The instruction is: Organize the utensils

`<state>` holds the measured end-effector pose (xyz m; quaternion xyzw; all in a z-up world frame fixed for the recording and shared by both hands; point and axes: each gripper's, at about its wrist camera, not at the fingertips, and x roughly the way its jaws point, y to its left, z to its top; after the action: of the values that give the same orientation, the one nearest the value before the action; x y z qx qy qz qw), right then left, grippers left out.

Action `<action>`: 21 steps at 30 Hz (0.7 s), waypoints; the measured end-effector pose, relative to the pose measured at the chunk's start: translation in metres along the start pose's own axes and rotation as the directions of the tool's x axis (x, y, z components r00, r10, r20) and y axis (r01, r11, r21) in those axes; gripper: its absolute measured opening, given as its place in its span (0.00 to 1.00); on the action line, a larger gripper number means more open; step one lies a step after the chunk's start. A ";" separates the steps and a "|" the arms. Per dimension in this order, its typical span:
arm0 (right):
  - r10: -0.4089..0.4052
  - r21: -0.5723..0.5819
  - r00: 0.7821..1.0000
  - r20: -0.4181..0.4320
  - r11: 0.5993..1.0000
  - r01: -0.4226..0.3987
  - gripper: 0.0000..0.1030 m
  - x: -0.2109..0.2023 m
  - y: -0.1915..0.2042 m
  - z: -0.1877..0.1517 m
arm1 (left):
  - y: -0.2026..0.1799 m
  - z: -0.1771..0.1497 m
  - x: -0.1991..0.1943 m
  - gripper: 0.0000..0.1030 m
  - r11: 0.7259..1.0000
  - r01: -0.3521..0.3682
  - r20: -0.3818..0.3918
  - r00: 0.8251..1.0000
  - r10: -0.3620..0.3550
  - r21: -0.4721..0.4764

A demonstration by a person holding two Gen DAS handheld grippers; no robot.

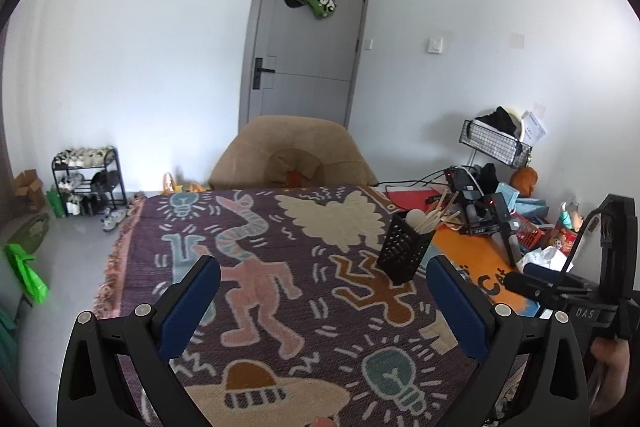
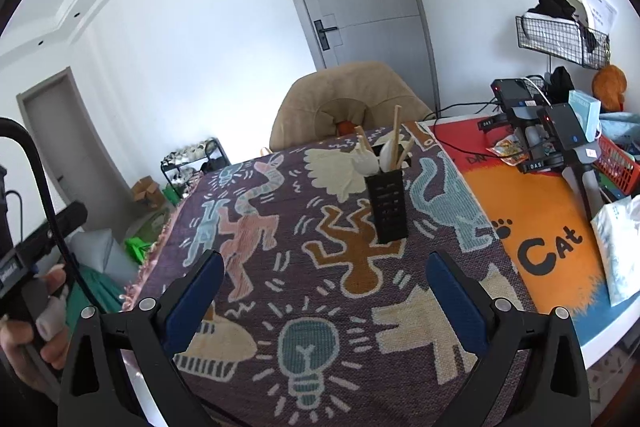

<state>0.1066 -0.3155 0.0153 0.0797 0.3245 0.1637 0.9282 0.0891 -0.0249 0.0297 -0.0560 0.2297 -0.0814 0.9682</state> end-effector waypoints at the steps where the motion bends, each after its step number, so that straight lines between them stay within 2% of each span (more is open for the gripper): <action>1: 0.003 -0.011 1.000 0.001 1.000 -0.003 0.99 -0.001 0.004 0.000 | 0.003 -0.003 -0.003 0.99 1.000 -0.005 -0.004 1.000 0.005 -0.001; 7: 0.023 -0.061 1.000 0.004 0.998 -0.023 0.99 -0.006 0.031 -0.003 | 0.021 -0.022 -0.022 0.99 0.999 -0.040 -0.011 0.999 0.039 -0.032; 11: 0.025 -0.083 0.999 0.035 0.996 -0.022 0.99 -0.013 0.047 -0.006 | 0.029 -0.029 -0.031 0.99 0.997 -0.067 0.001 0.998 0.067 -0.039; 21: 0.031 -0.064 0.999 0.030 0.998 -0.029 0.99 -0.007 0.056 -0.010 | 0.047 -0.034 -0.040 0.99 0.992 -0.111 0.012 0.994 0.112 -0.063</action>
<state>0.0808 -0.2658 0.0254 0.0575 0.3032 0.1867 0.9327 0.0448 0.0265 0.0103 -0.0737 0.2275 -0.0197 0.9708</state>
